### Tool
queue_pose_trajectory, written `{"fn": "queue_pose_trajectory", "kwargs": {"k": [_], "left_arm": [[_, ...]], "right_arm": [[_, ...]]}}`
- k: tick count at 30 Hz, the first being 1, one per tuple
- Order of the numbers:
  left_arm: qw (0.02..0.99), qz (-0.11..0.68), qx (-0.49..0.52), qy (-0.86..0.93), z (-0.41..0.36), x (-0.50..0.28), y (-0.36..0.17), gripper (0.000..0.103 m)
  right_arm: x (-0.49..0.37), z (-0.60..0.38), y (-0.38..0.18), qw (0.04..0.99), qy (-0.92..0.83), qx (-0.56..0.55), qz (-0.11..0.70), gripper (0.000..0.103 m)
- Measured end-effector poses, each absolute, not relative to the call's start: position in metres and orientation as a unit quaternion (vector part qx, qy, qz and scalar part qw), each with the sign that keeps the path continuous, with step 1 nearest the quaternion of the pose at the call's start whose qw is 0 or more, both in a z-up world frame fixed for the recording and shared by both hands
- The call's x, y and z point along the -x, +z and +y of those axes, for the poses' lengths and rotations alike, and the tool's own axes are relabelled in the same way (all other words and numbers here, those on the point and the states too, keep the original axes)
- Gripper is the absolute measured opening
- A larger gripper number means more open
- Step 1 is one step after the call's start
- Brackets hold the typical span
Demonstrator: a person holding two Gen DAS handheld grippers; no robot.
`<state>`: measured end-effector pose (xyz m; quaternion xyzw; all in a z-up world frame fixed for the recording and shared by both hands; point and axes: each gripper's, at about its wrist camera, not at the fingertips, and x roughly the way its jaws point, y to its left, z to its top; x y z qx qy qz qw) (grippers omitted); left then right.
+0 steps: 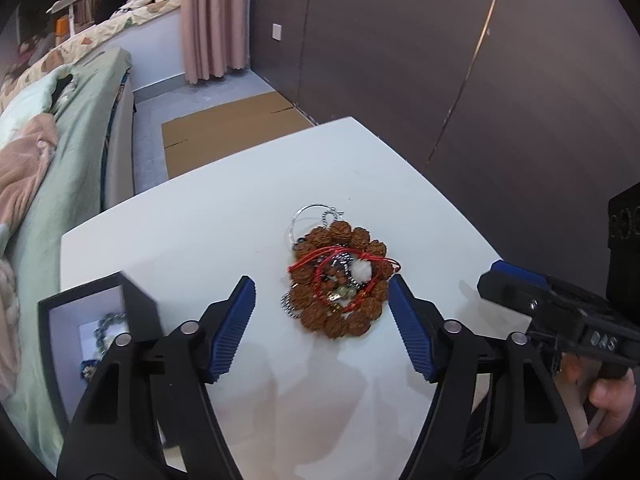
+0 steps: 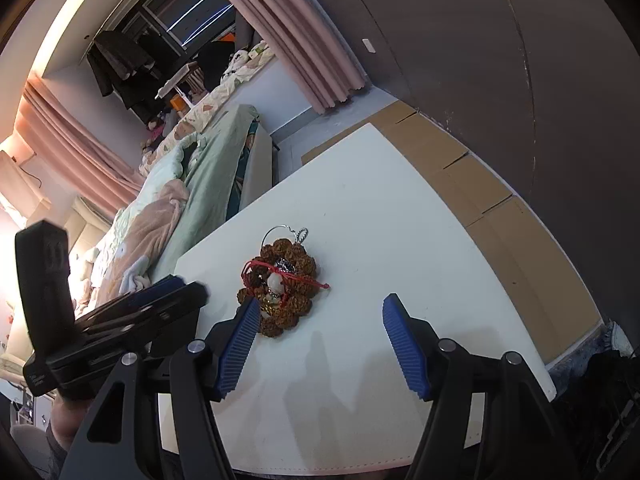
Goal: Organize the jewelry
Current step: 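Reach the left gripper into the pile and grasp the red-string bracelets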
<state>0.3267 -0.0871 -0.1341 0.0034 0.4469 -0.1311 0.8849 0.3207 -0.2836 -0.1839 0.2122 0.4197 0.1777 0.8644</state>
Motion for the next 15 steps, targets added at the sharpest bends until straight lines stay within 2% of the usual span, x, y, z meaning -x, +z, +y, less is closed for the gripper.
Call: {"fn": "queue_pose_trajectory", "kwargs": {"k": [5, 10, 12, 13, 15], "left_arm": [[0.886, 0.447, -0.032, -0.118, -0.105, -0.341, -0.145, 0.066], [0.881, 0.459, -0.033, -0.110, -0.111, -0.357, -0.159, 0.055], [0.877, 0.467, -0.032, -0.106, -0.111, -0.361, -0.163, 0.037], [0.878, 0.467, -0.034, -0.099, -0.110, -0.362, -0.164, 0.032], [0.881, 0.464, -0.033, -0.091, -0.107, -0.361, -0.163, 0.004]], "right_arm": [[-0.326, -0.285, -0.197, 0.857, 0.178, -0.216, 0.432, 0.062], [-0.328, -0.290, -0.207, 0.852, 0.173, -0.222, 0.441, 0.060], [-0.329, -0.292, -0.209, 0.852, 0.171, -0.224, 0.442, 0.060], [-0.329, -0.292, -0.210, 0.851, 0.169, -0.224, 0.443, 0.059], [-0.329, -0.292, -0.211, 0.850, 0.170, -0.227, 0.444, 0.059]]}}
